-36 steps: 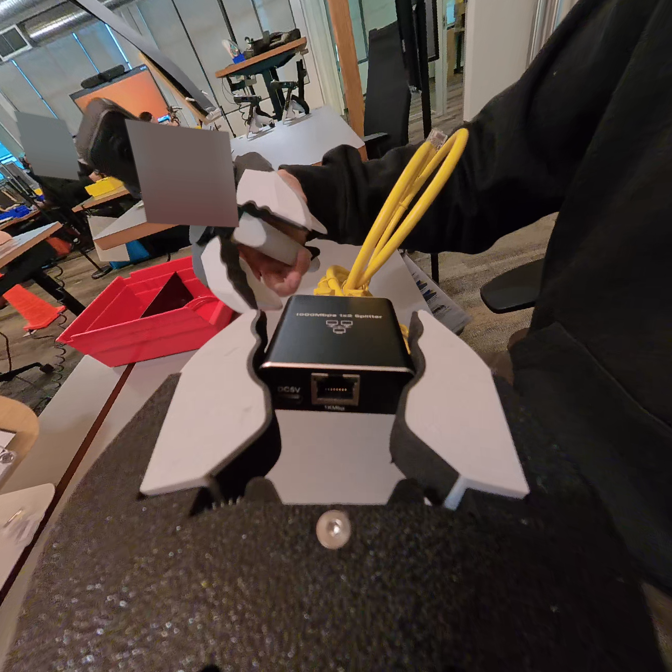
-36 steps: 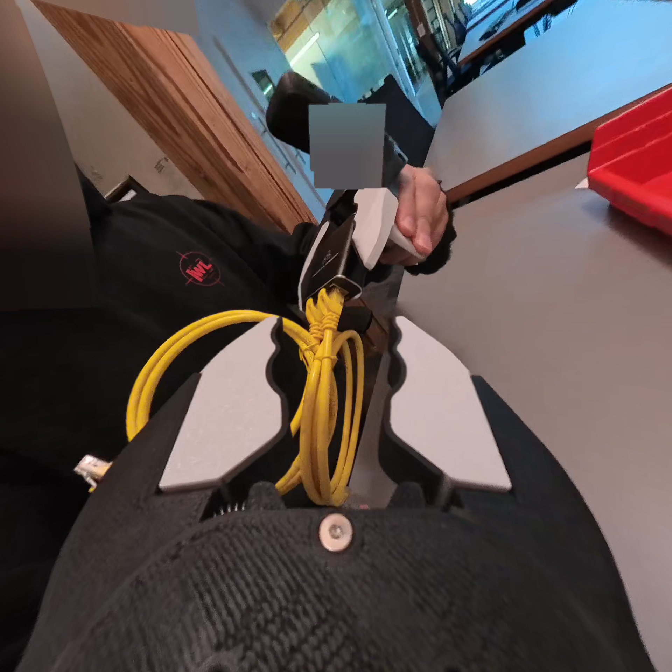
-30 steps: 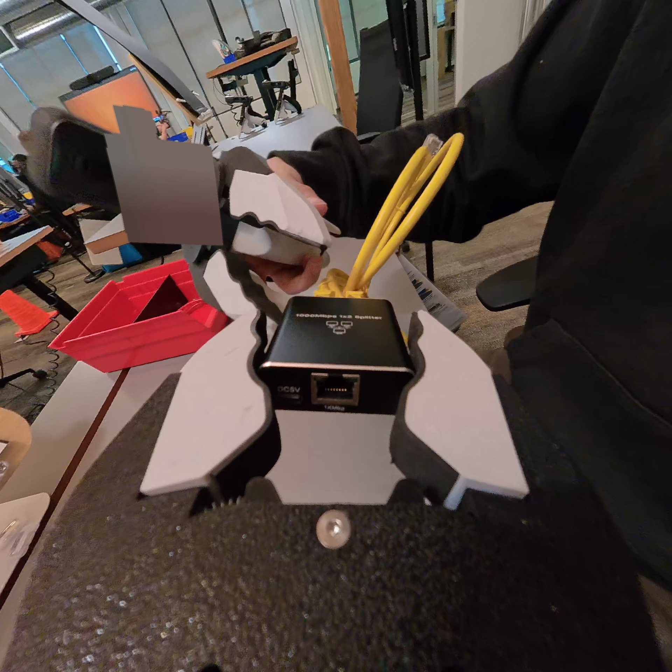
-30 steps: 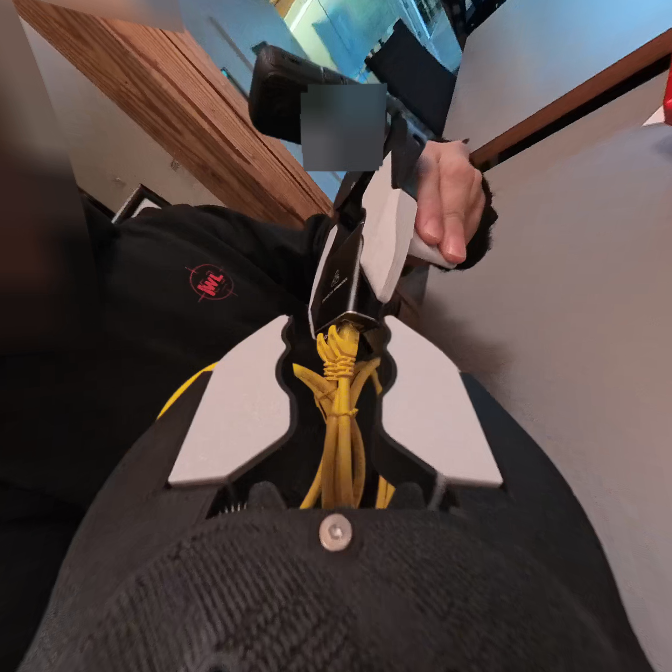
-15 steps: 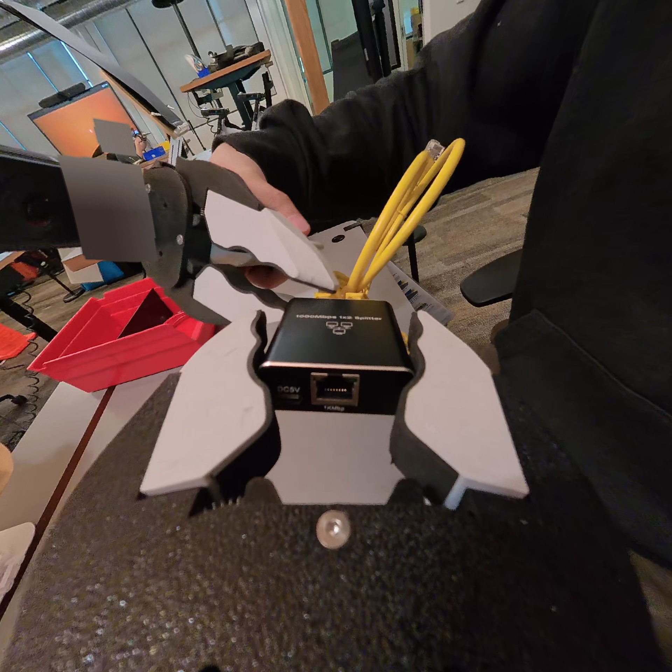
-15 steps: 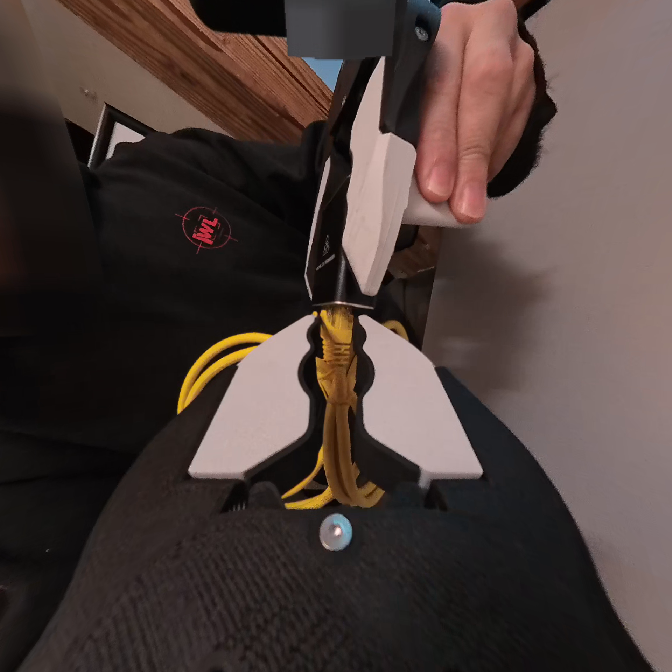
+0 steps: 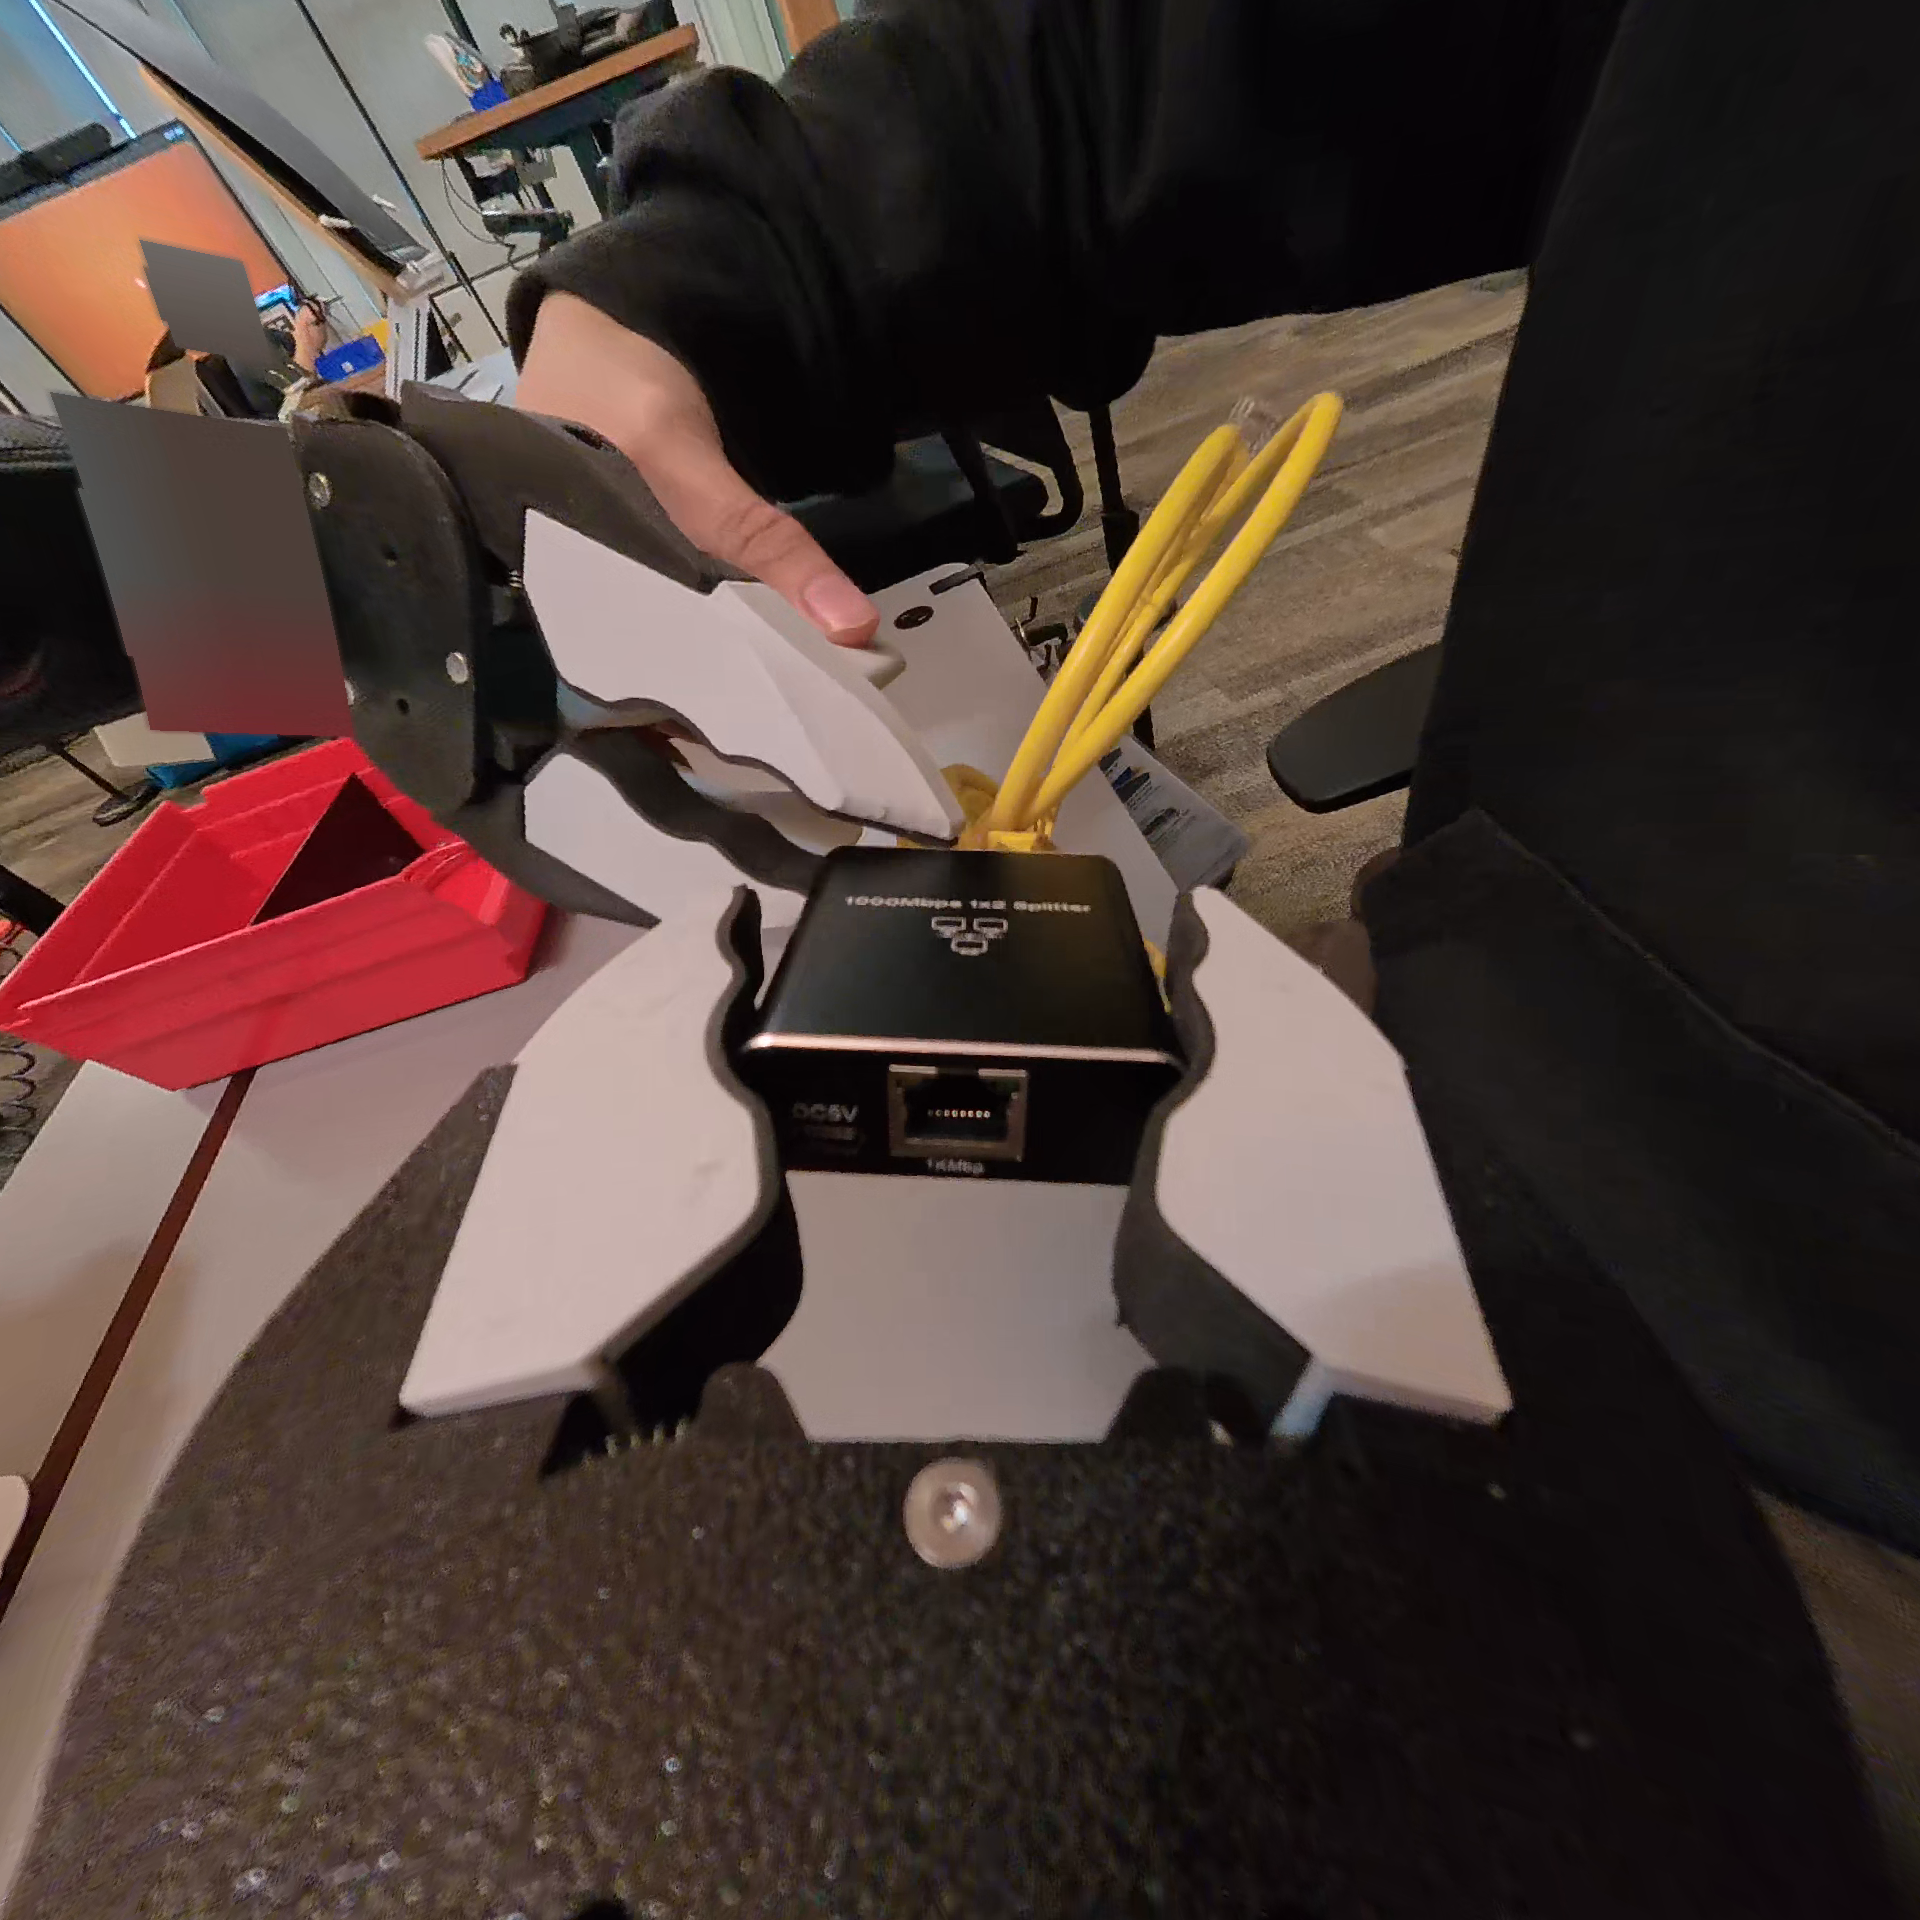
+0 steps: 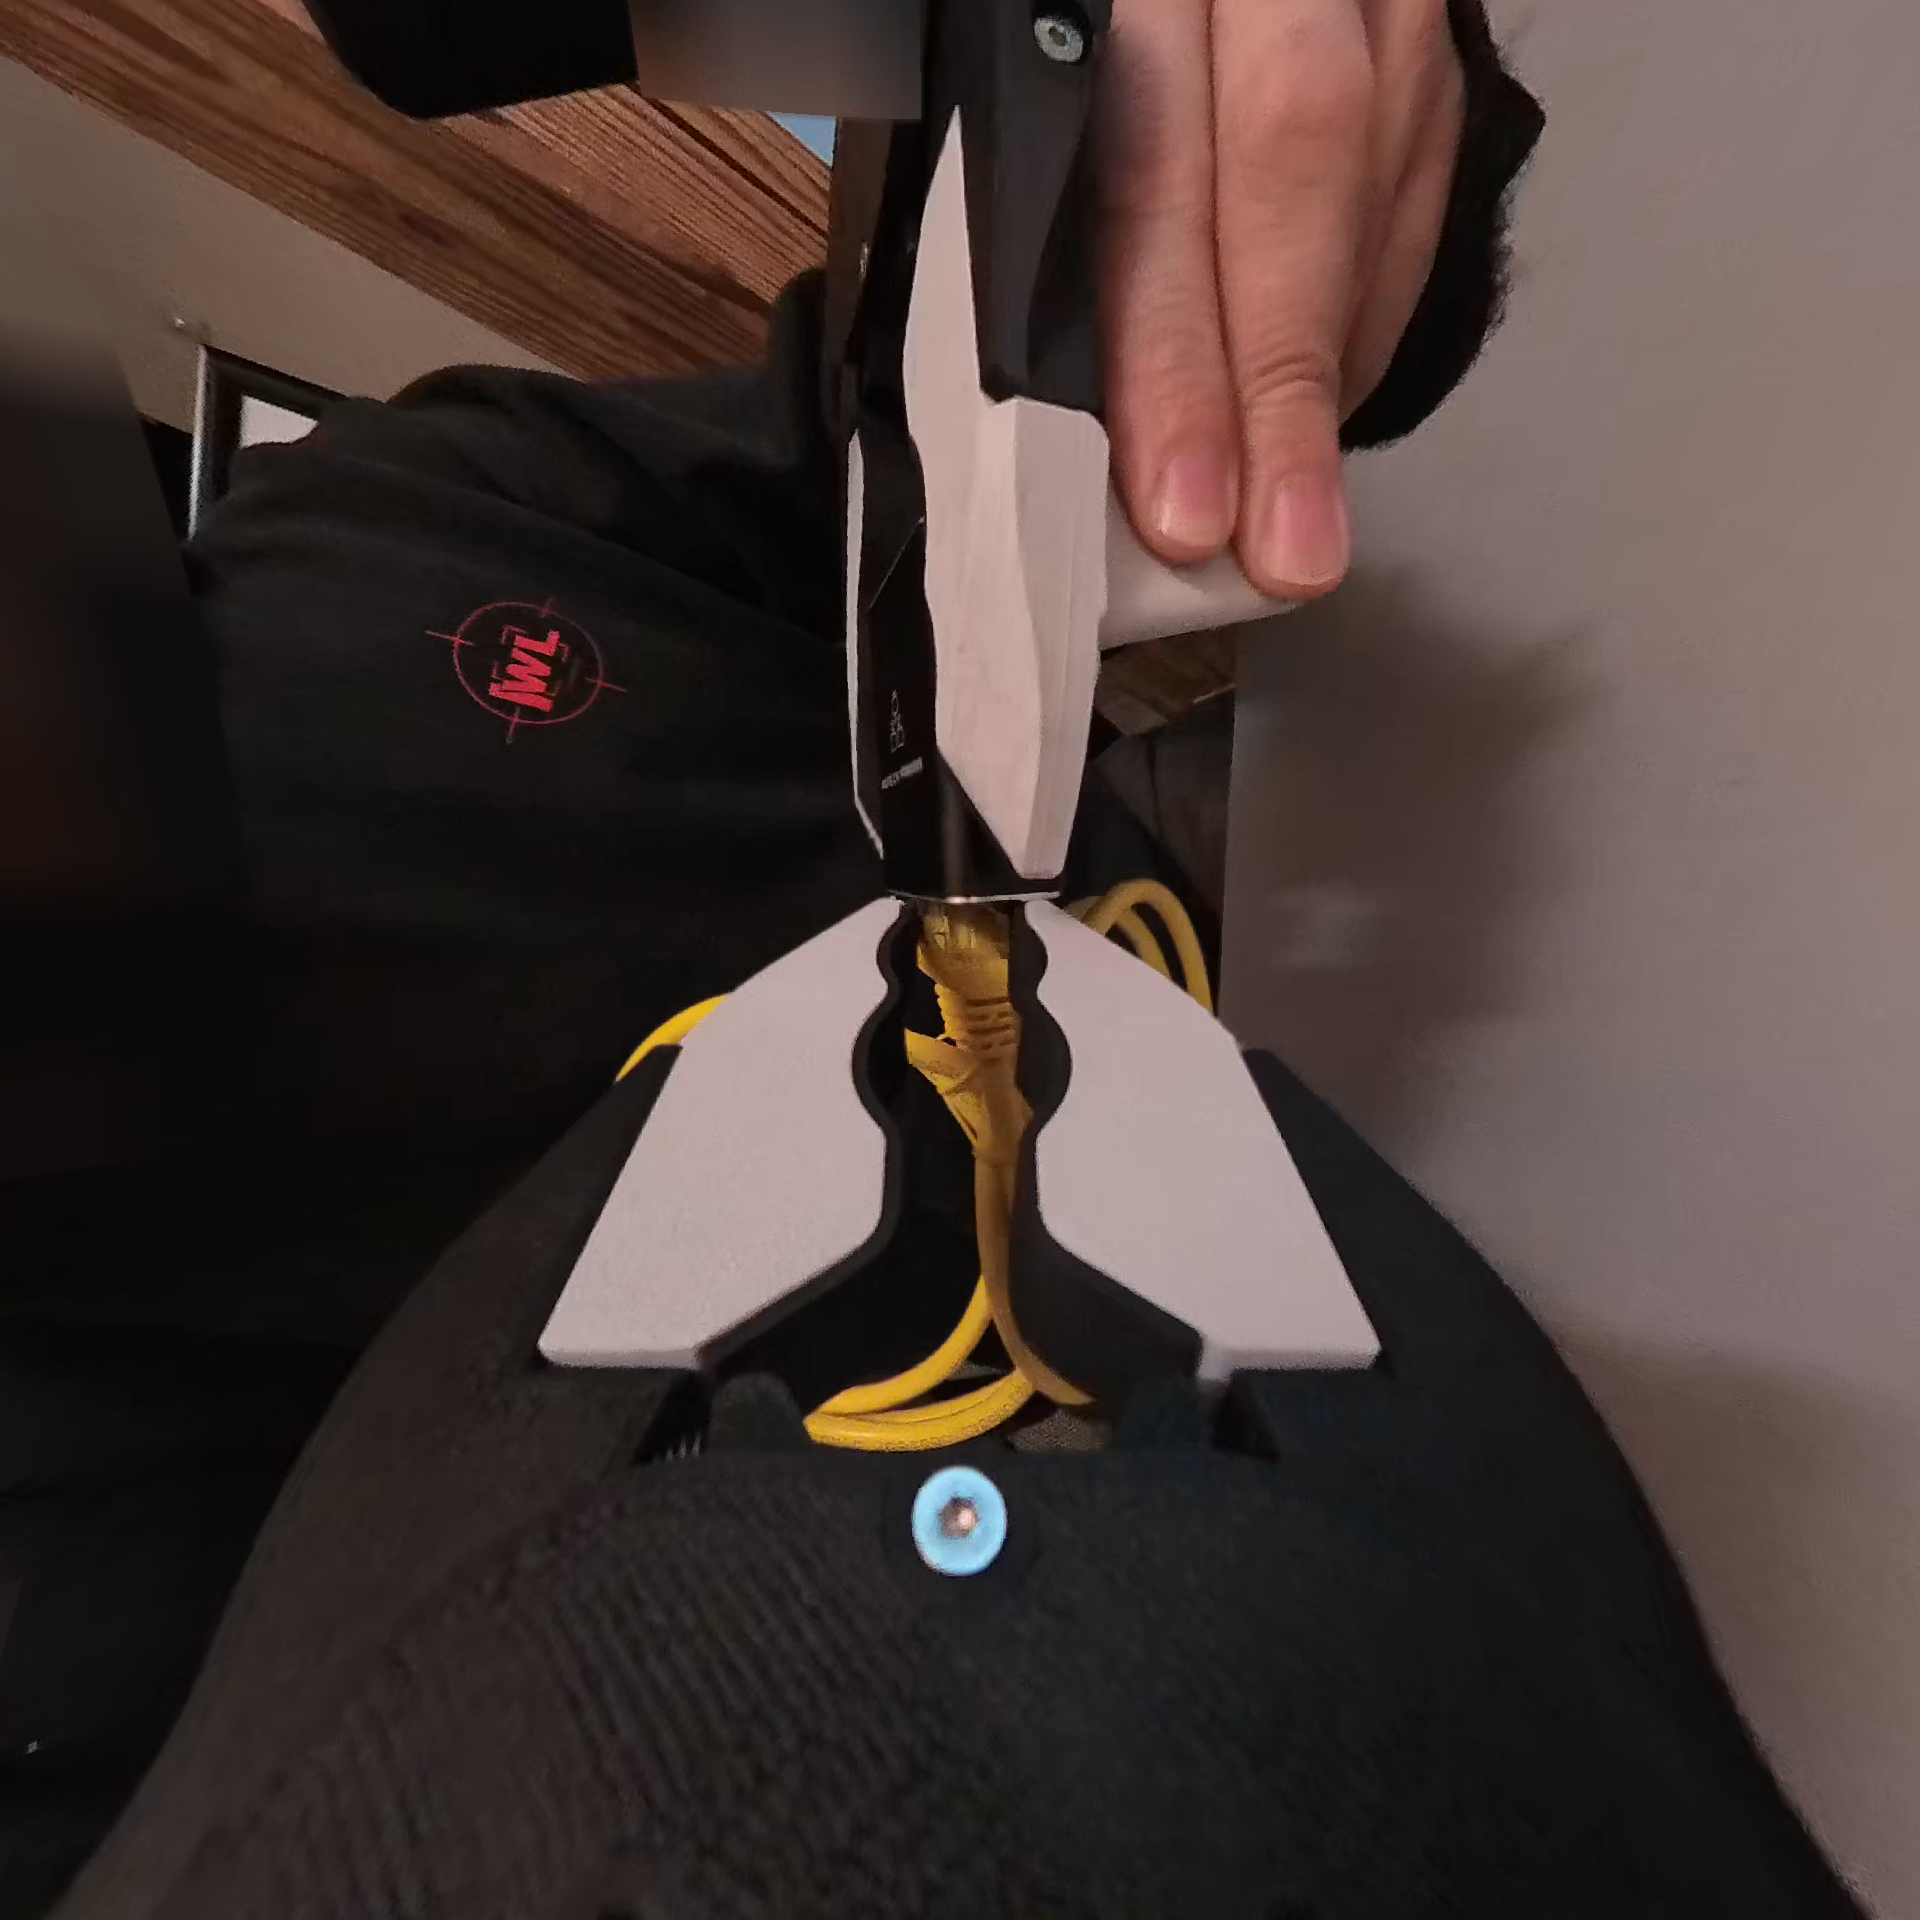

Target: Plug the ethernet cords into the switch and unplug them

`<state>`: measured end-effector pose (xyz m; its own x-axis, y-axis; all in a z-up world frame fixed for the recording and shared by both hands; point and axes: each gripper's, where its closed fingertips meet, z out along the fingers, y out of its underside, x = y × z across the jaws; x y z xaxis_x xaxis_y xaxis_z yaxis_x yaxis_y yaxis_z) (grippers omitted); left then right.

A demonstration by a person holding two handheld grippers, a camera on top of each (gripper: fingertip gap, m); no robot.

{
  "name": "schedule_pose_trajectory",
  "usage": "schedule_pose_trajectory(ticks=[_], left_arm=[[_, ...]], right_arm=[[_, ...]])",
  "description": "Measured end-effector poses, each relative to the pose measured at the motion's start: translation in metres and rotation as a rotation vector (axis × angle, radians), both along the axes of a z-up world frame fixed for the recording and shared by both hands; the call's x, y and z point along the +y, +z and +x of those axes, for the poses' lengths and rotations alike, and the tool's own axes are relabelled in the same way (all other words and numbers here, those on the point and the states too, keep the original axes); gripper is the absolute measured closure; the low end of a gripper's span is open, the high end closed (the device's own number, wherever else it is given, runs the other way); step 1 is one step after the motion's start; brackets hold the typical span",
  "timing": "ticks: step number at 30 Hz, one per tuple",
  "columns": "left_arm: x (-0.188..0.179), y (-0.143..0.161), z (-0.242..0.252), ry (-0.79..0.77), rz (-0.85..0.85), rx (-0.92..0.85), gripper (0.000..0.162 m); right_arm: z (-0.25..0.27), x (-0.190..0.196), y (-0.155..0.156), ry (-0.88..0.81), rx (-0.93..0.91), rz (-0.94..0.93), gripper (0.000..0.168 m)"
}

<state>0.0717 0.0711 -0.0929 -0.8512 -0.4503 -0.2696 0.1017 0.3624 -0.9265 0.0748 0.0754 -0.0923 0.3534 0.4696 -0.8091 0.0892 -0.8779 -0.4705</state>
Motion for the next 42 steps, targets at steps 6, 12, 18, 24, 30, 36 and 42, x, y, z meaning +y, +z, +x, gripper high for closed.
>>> schedule_pose_trajectory(ticks=[6,12,18,24,30,36,42], left_arm=[[-0.008,0.008,-0.003,-0.044,-0.045,-0.017,0.087],[-0.010,0.008,-0.004,-0.062,-0.049,-0.022,0.087],[-0.008,0.004,-0.003,-0.050,-0.039,-0.020,0.087],[-0.003,-0.012,0.004,0.006,0.072,-0.036,0.087],[-0.004,-0.022,0.009,0.036,0.156,-0.066,0.087],[0.000,-0.018,0.012,0.072,0.207,-0.123,0.087],[0.000,-0.014,0.014,0.101,0.253,-0.158,0.087]], right_arm=[[-0.002,-0.010,0.007,0.057,-0.012,0.008,0.151],[-0.003,-0.012,0.008,0.061,0.022,-0.005,0.151],[-0.002,-0.010,0.004,0.051,-0.001,-0.003,0.152],[0.006,-0.005,-0.017,0.014,-0.130,-0.015,0.153],[0.011,-0.007,-0.027,0.066,-0.264,-0.005,0.152],[0.015,-0.004,-0.024,0.086,-0.362,0.050,0.152],[0.017,-0.005,-0.019,0.112,-0.380,0.047,0.153]])
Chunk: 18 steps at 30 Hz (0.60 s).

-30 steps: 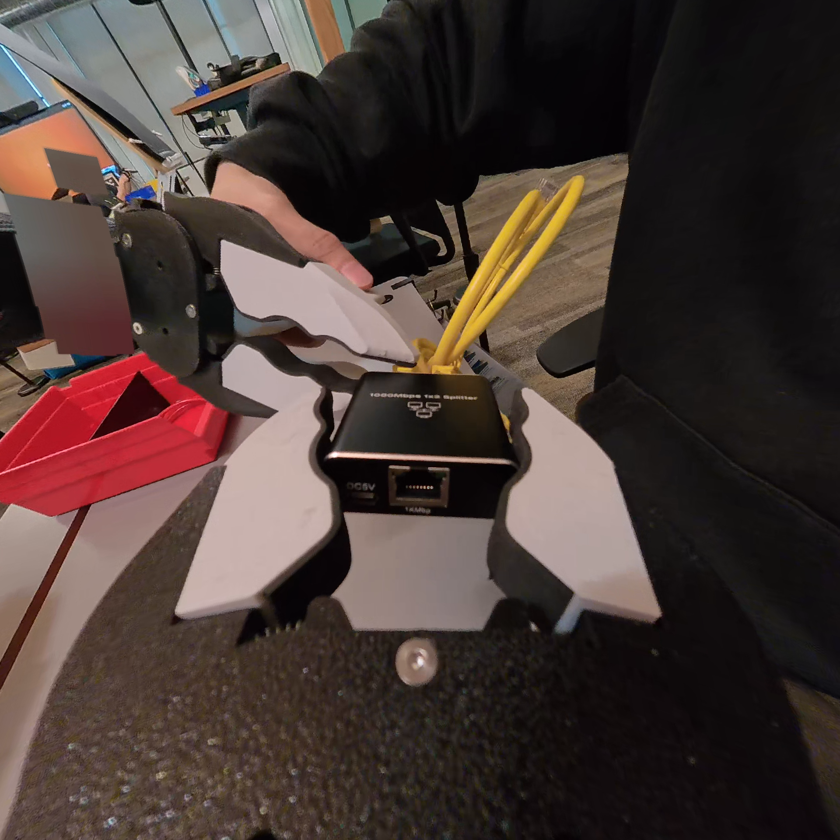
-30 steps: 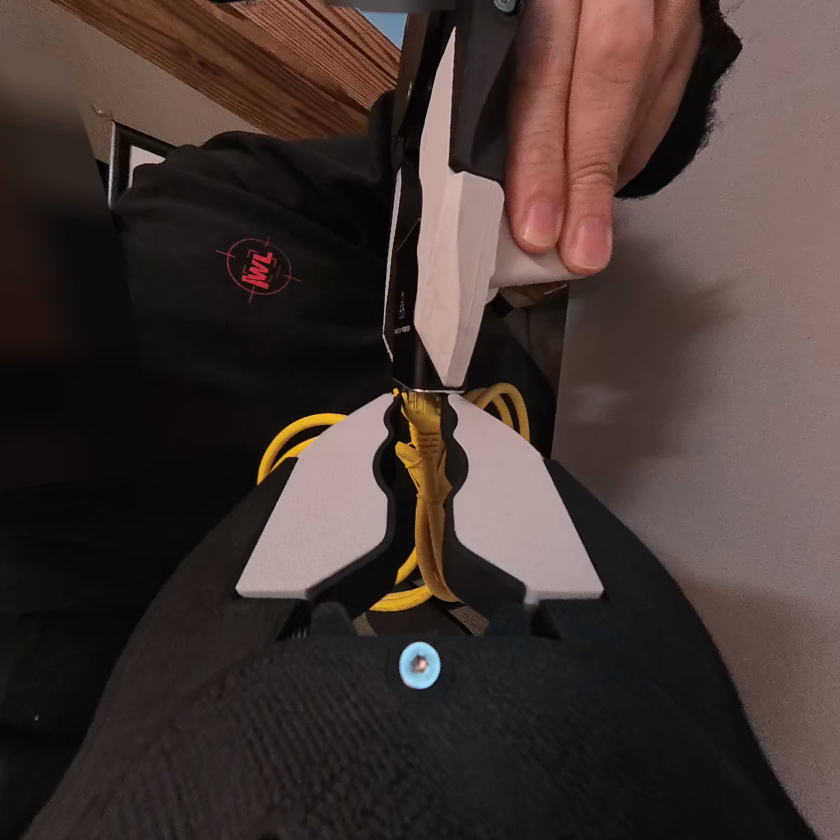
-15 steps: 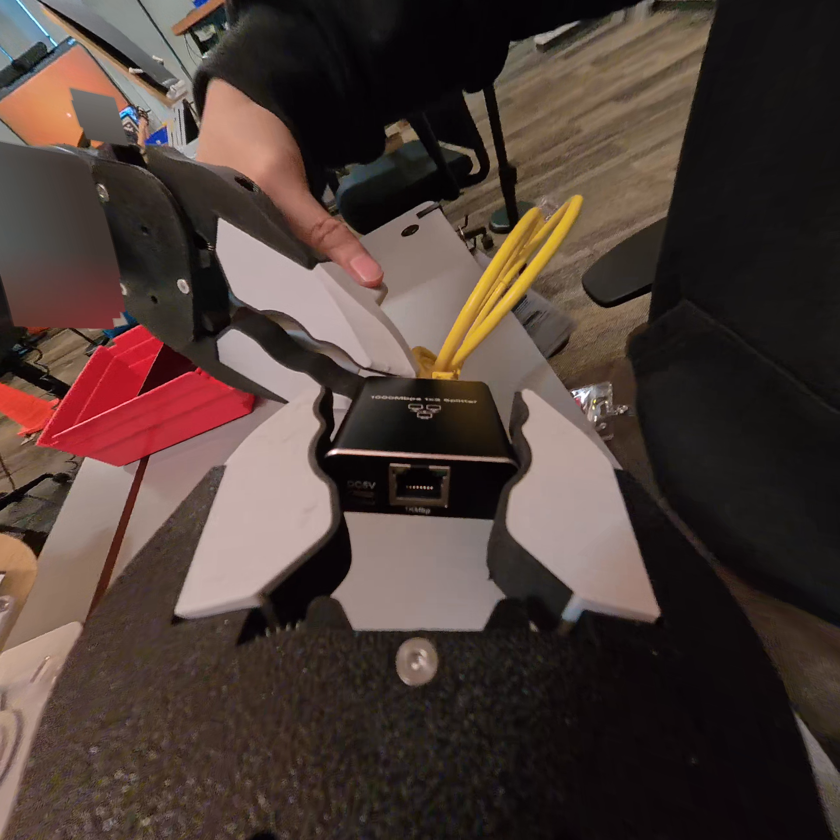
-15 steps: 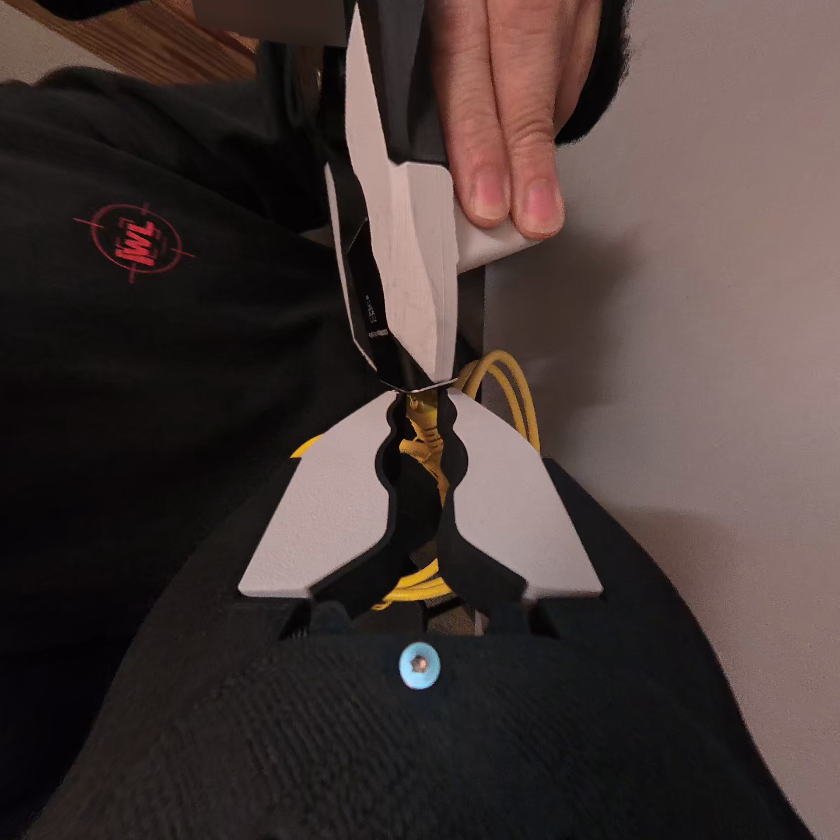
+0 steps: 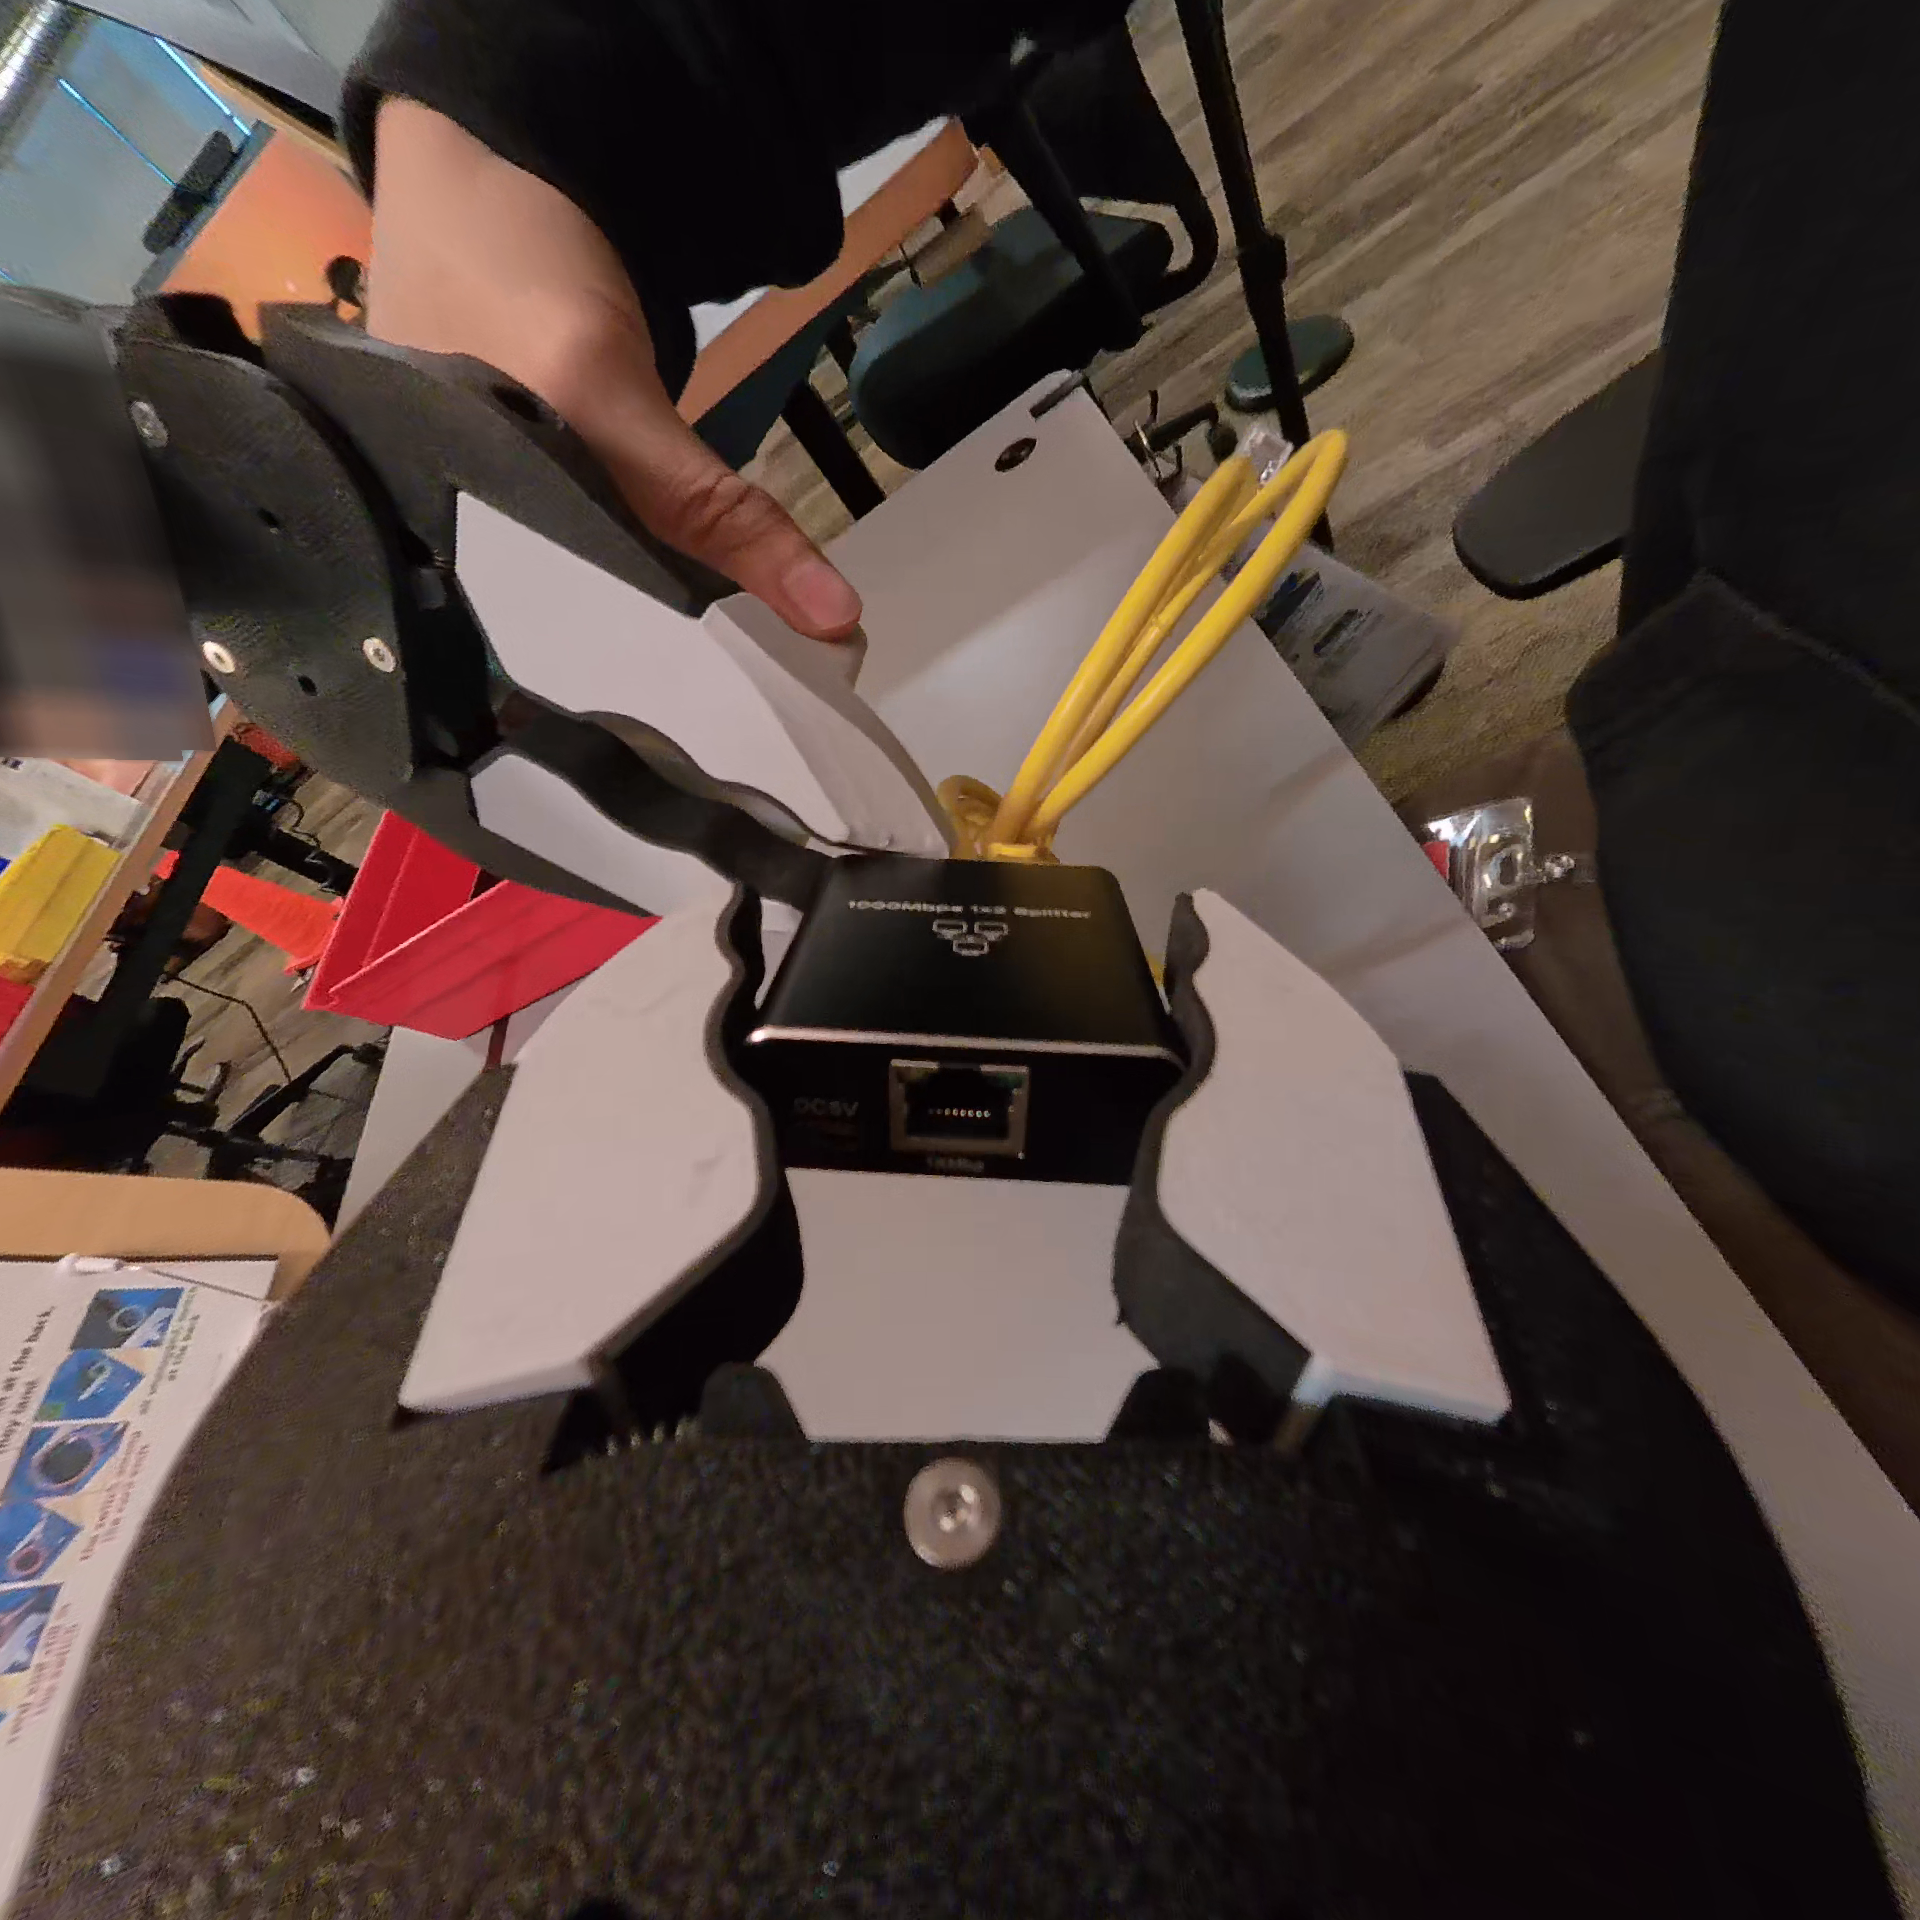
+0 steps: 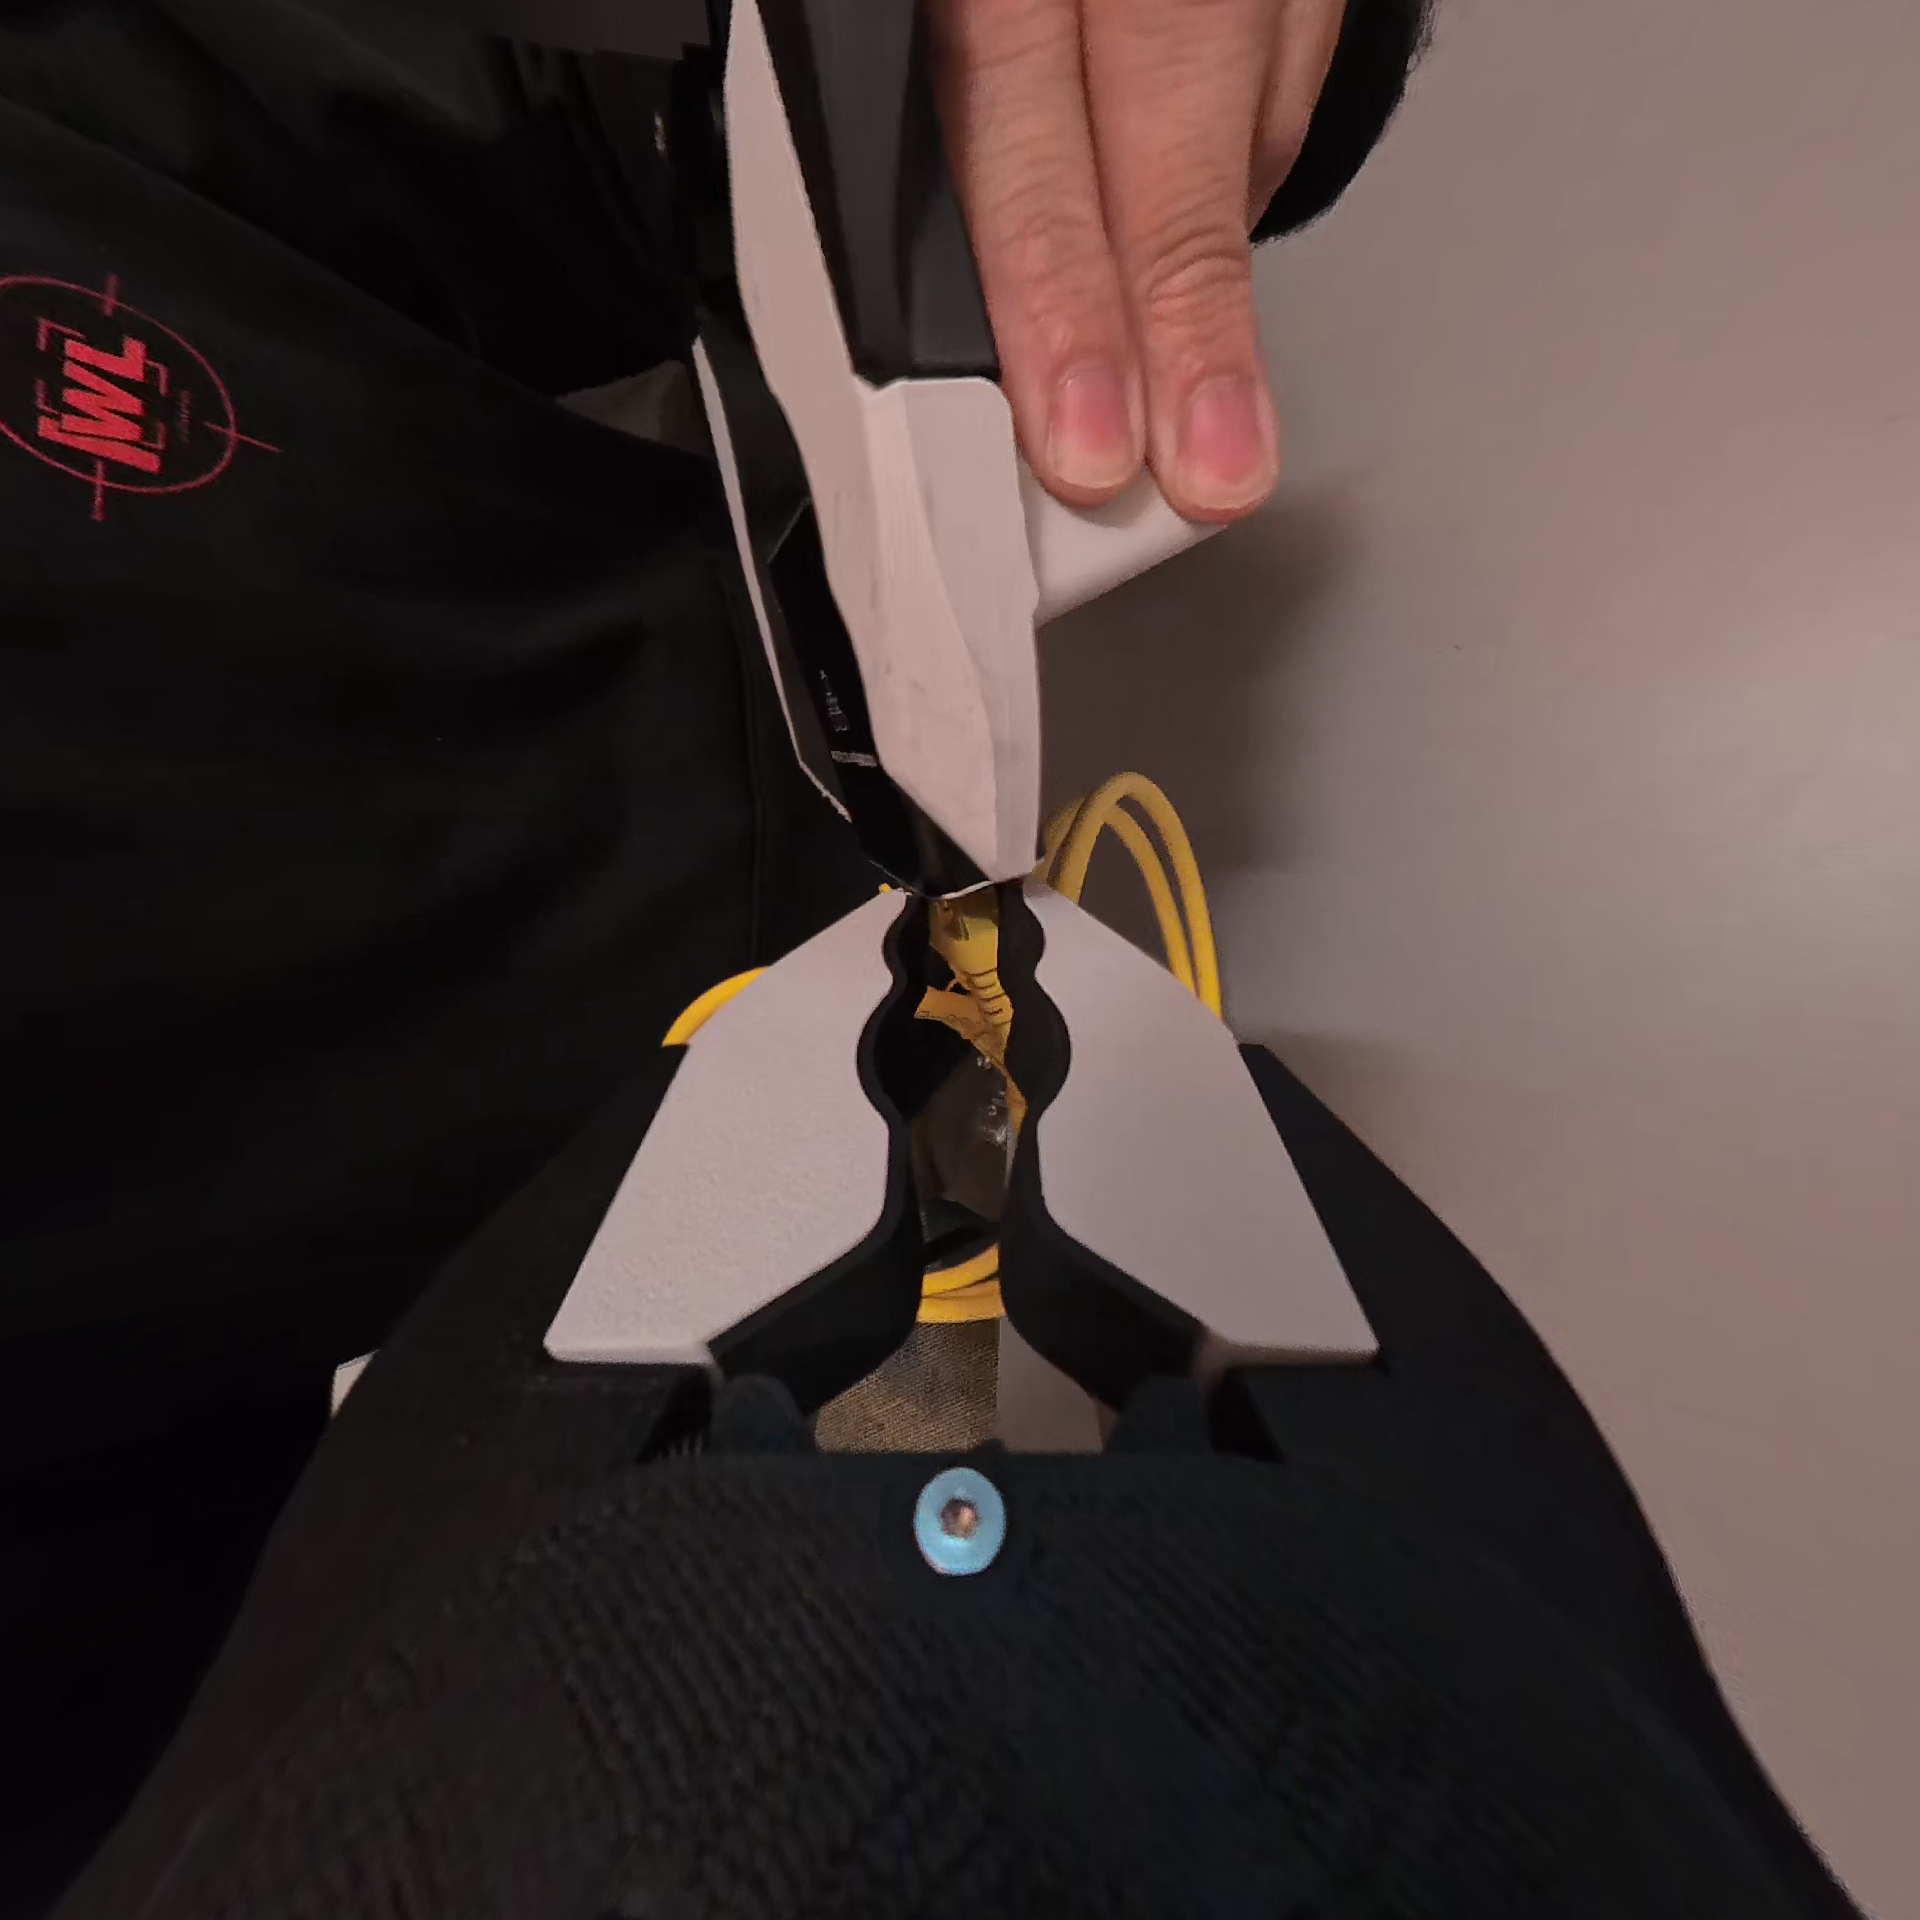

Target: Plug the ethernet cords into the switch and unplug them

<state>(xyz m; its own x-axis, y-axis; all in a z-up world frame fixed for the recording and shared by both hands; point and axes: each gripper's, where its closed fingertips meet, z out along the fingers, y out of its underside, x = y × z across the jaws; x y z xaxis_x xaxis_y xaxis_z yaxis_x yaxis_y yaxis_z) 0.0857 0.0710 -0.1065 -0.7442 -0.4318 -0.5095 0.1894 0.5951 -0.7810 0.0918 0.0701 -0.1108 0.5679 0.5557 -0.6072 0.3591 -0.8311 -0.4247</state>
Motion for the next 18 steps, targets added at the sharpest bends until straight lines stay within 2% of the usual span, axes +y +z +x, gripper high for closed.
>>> schedule_pose_trajectory(ticks=[1,3,5,6,7,8,10,15,18], left_arm=[[0.000,-0.001,-0.001,0.000,0.024,-0.004,0.087],[0.005,0.017,-0.008,-0.002,-0.033,-0.041,0.087],[0.021,0.038,-0.013,0.019,-0.098,-0.072,0.087],[0.029,0.046,-0.012,0.043,-0.120,-0.093,0.087],[0.035,0.054,-0.010,0.057,-0.150,-0.108,0.087],[0.041,0.062,-0.009,0.070,-0.178,-0.117,0.087],[0.054,0.069,-0.006,0.132,-0.167,-0.148,0.087],[0.079,0.068,-0.010,0.235,-0.207,-0.150,0.087],[0.089,0.063,-0.010,0.281,-0.249,-0.148,0.087]], right_arm=[[0.002,-0.001,-0.003,0.009,-0.029,-0.004,0.153],[0.048,-0.015,-0.037,0.079,-0.377,-0.020,0.154],[0.016,-0.011,-0.008,-0.077,0.007,-0.061,0.154],[0.025,-0.009,-0.010,-0.065,-0.069,-0.045,0.154],[0.044,-0.005,-0.018,-0.039,-0.234,0.031,0.154],[0.052,-0.004,-0.015,-0.044,-0.253,0.030,0.154],[0.068,0.008,0.005,-0.155,-0.191,0.075,0.154],[0.156,0.012,0.069,-0.403,-0.271,0.246,0.154],[0.209,0.002,0.103,-0.530,-0.335,0.313,0.154]])
